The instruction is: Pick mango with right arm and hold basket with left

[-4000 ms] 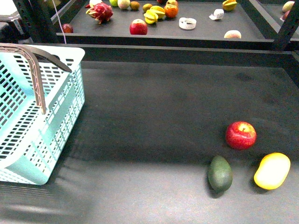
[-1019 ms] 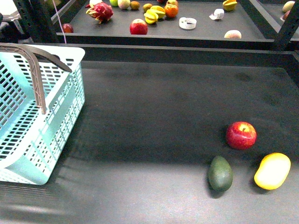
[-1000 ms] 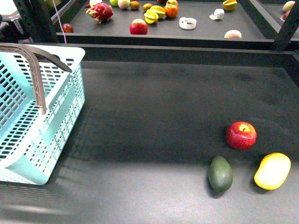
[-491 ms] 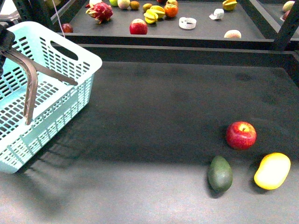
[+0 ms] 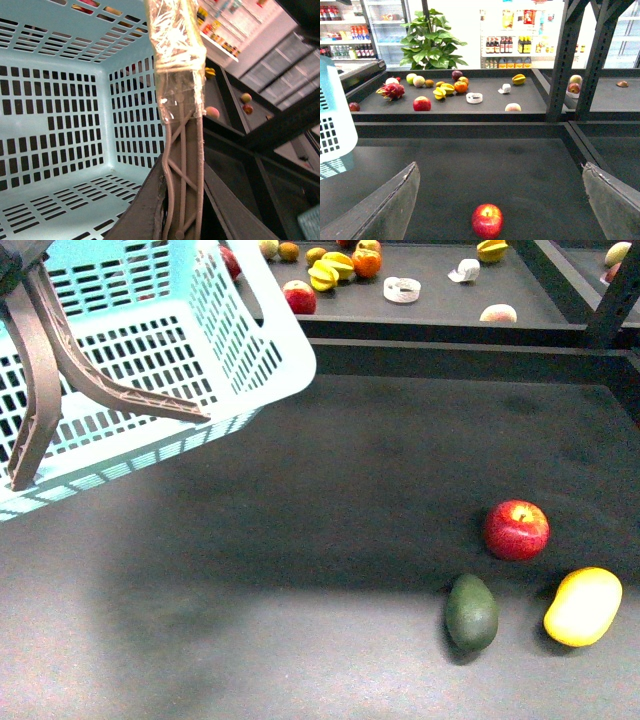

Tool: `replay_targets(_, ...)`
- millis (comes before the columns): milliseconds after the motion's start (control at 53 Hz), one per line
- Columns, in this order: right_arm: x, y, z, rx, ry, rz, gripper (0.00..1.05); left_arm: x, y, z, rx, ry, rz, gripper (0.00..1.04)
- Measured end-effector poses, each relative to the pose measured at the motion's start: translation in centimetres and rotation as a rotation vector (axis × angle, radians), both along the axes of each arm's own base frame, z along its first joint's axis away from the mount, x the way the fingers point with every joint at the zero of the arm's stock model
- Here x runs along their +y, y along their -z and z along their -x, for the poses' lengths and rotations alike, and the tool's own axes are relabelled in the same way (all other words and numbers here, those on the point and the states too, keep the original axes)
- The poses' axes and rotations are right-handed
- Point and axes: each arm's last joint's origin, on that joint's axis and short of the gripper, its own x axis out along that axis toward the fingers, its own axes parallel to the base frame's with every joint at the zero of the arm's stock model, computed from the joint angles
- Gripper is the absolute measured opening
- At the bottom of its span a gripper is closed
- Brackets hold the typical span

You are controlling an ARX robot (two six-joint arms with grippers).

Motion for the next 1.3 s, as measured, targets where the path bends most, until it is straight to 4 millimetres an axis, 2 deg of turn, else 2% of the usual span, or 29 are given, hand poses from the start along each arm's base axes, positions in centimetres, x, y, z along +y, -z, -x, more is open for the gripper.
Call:
replay_targets(189,0.0,0.0,0.0,0.000,0.000,0.000,0.97,-1.8,0.1,3.0,-0.048,0.189,-0.139,0.13)
replay_targets(604,0.0,0.0,0.0,0.000,0.000,0.000,0.97,-5.1,1.4,7.0,-0.086,0.374,-0.234,0.13)
replay_targets(1302,0.0,0.0,0.0,0.000,0.000,0.000,0.97,-5.7,1.3,7.5,-0.099,0.319,-0.238,0.13)
